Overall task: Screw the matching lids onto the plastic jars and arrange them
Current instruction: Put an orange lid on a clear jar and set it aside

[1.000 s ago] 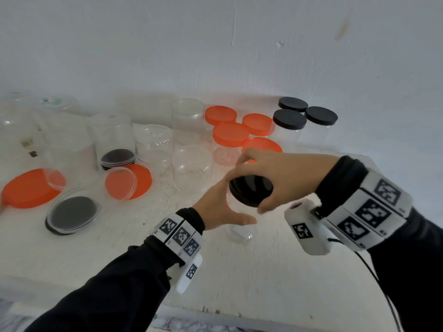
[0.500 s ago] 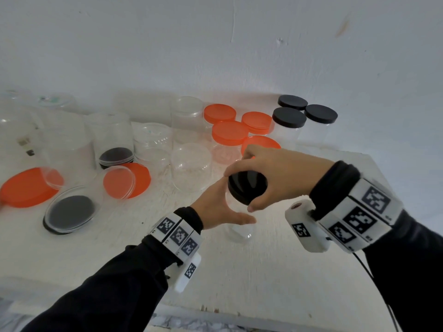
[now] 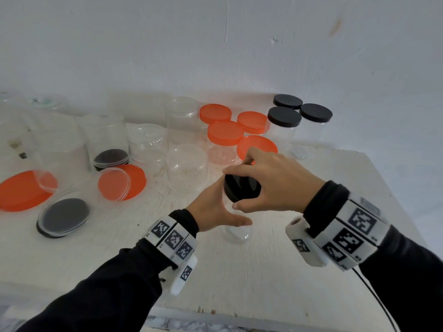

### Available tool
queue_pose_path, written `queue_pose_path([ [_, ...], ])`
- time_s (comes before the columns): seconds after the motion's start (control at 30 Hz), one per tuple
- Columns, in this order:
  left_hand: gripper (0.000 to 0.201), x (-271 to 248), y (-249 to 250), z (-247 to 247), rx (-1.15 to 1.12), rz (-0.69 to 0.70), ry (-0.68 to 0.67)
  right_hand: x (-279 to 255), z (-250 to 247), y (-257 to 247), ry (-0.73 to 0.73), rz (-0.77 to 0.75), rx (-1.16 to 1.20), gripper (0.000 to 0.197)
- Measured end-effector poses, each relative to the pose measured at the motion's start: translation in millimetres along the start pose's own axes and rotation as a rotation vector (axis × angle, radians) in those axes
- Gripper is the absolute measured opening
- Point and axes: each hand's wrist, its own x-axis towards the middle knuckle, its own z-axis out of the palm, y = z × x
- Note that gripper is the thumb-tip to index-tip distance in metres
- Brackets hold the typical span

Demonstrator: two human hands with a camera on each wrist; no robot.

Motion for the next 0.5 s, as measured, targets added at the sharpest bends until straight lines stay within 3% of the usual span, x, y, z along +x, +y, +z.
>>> queue_pose_path([
  [0.33, 0.089, -1, -5, -1, -0.059, -0.020, -0.012, 0, 4, 4, -0.027, 0.020, 0.060, 0.068],
  [0.5, 0.102, 5, -13, 3, -0.071, -0.009, -0.085, -7, 9, 11, -0.022, 0.035, 0.072, 0.070],
])
